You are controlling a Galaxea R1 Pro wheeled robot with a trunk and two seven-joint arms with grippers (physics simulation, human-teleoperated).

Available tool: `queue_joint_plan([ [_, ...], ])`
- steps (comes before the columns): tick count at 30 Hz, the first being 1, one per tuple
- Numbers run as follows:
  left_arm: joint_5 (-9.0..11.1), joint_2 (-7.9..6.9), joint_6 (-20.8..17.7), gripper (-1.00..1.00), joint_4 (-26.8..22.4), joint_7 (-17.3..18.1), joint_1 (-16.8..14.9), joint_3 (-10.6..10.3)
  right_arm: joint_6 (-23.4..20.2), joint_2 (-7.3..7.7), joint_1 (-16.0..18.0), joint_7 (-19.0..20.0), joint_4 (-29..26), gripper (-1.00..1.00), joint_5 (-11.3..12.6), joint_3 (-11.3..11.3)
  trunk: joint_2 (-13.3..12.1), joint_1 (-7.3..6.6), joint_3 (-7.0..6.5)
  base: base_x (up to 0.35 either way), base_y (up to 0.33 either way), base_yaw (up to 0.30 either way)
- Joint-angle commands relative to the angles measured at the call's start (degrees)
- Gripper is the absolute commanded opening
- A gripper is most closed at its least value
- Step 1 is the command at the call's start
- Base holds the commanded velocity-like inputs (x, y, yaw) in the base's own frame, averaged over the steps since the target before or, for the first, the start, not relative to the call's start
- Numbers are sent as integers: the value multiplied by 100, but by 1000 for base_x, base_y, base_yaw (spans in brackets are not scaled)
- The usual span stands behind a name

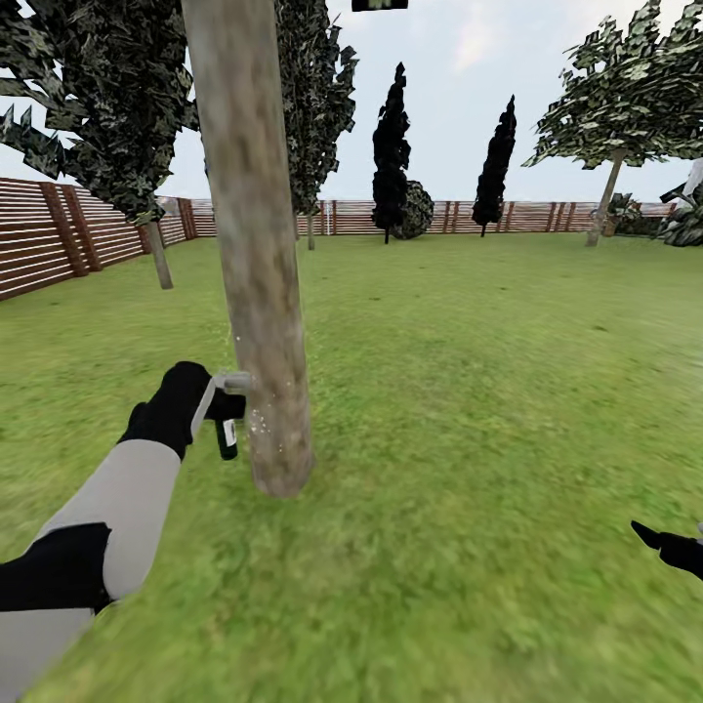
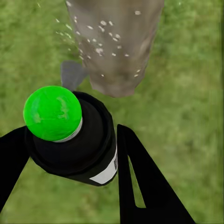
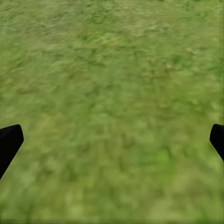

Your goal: In the garden, pick up the pesticide atomizer on the floor and spray pesticide onto both trees until each tree trunk is fully covered.

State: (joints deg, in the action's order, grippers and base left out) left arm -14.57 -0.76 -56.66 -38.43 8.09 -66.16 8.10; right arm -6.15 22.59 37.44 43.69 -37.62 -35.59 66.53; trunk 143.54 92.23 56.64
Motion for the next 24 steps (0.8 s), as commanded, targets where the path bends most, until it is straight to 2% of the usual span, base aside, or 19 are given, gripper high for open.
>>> queue_joint_plan([
  [1, -77, -2, -13, -100, 10, 1, -119, -44, 0, 0, 0, 0, 0, 100, 0, 0, 0, 1, 1, 0, 0, 0],
  [3, -349, 3, -33, -100, 30, 6, -321, -93, 0, 0, 0, 0, 0, 100, 0, 0, 0, 1, 1, 0, 0, 0],
  [6, -499, -1, -52, -100, 37, 8, -527, -110, 0, 0, 0, -1, 0, 100, 0, 0, 0, 1, 1, 0, 0, 5],
  [9, -750, -2, -56, -100, 37, 8, -560, -121, 0, 0, 0, -1, 0, 100, 0, 3, 0, 1, 1, 0, 0, 177],
  [11, -833, 5, -56, -100, 39, 8, -563, -137, 0, 0, 0, -1, 0, 100, 0, 3, 0, 1, 1, 0, 0, 178],
  [16, -848, 6, -56, -100, 53, 8, -564, -150, 0, 0, 0, -1, 0, 100, 0, 8, 0, 1, 1, 0, -36, 31],
  [24, -854, 6, -56, -100, 55, 8, -560, -150, 0, 0, 0, -1, 0, 100, 0, 8, 0, 1, 1, 0, -289, 124],
])
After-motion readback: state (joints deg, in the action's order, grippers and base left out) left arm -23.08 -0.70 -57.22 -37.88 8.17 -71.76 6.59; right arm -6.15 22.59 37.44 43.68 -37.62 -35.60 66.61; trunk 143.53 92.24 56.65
